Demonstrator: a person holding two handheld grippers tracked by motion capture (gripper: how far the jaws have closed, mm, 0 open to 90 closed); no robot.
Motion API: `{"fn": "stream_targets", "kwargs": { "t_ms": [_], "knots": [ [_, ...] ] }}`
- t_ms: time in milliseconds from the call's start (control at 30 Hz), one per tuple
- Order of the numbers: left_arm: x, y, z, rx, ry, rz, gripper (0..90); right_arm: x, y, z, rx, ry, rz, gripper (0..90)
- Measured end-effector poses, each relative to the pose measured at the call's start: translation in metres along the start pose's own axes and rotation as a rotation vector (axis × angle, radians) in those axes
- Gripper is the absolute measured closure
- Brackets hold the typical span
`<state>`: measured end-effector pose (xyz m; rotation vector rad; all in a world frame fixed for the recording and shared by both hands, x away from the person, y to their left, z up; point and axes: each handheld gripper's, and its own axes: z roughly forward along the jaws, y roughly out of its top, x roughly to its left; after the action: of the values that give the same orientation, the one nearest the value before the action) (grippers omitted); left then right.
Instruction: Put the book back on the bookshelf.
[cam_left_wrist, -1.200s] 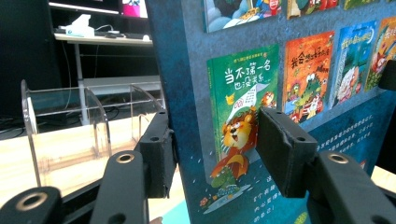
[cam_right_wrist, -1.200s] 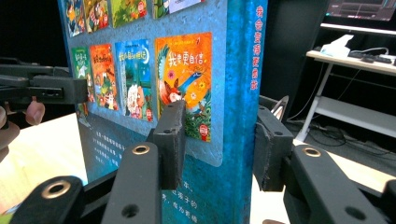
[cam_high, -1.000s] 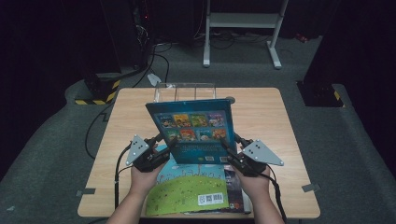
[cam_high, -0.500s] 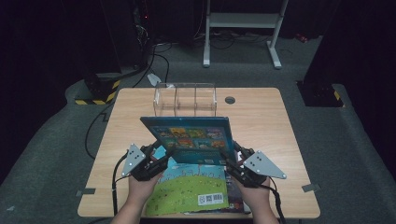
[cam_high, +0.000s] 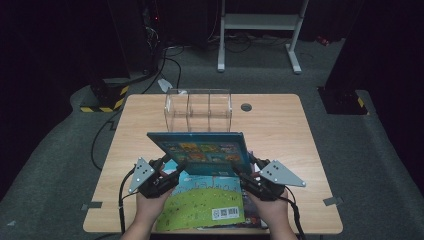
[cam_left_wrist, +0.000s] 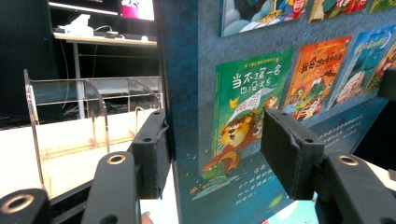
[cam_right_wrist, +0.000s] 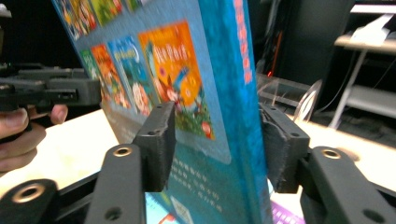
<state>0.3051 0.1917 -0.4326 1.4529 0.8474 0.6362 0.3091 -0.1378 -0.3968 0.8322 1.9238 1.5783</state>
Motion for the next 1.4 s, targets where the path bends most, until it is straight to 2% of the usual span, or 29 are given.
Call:
{"fn": "stream_targets", "kwargs": {
  "t_ms": [133, 167, 200, 267, 300, 367, 467, 533, 633, 700, 933, 967, 1067, 1300, 1400],
  "knots": [
    [0.000, 0.002, 0.000, 0.012, 0.000, -0.012, 44.0, -0.001, 0.001, 0.004, 0.024, 0.009, 0.014, 46.7],
    [0.000, 0.003, 0.000, 0.019, 0.005, -0.011, 44.0, -0.004, 0.002, 0.004, 0.042, 0.029, 0.039, 46.7],
    [0.000, 0.003, 0.000, 0.019, 0.005, -0.011, 44.0, -0.004, 0.002, 0.004, 0.042, 0.029, 0.039, 46.7],
    [0.000, 0.003, 0.000, 0.021, 0.007, -0.014, 44.0, -0.004, 0.002, 0.004, 0.041, 0.026, 0.031, 47.3],
    [0.001, 0.003, 0.000, 0.024, 0.003, -0.012, 44.0, -0.001, 0.001, 0.004, 0.037, -0.002, -0.012, 47.1],
    [0.001, 0.003, 0.001, 0.024, 0.000, -0.022, 43.9, 0.002, 0.000, 0.005, 0.022, -0.019, -0.030, 47.1],
    [0.003, 0.004, 0.001, 0.029, 0.000, -0.025, 43.8, 0.002, 0.000, 0.005, 0.020, -0.018, -0.048, 48.3],
    [0.003, 0.004, 0.001, 0.029, 0.001, -0.032, 43.1, 0.001, 0.000, 0.005, 0.024, -0.011, -0.029, 48.4],
    [0.003, 0.004, 0.002, 0.031, 0.008, -0.043, 40.7, 0.003, 0.000, 0.004, 0.017, -0.002, -0.049, 51.0],
    [0.003, 0.005, 0.002, 0.034, 0.016, -0.035, 38.2, 0.006, 0.000, 0.004, 0.020, 0.009, -0.075, 52.9],
    [0.003, 0.006, 0.002, 0.048, 0.031, -0.037, 33.9, 0.008, 0.000, 0.005, 0.030, 0.017, -0.072, 55.0],
    [0.004, 0.006, 0.002, 0.048, 0.032, -0.044, 33.7, 0.010, 0.000, 0.004, 0.028, 0.017, -0.087, 56.9],
    [0.006, 0.006, 0.002, 0.048, 0.035, -0.044, 33.1, 0.011, 0.000, 0.004, 0.029, 0.028, -0.083, 59.6],
    [0.010, 0.006, 0.001, 0.049, 0.048, -0.066, 30.5, 0.014, -0.002, 0.004, 0.022, 0.061, -0.117, 68.4],
    [0.012, 0.006, 0.001, 0.051, 0.049, -0.067, 30.4, 0.014, -0.002, 0.004, 0.021, 0.083, -0.109, 70.4]
  ]
}}
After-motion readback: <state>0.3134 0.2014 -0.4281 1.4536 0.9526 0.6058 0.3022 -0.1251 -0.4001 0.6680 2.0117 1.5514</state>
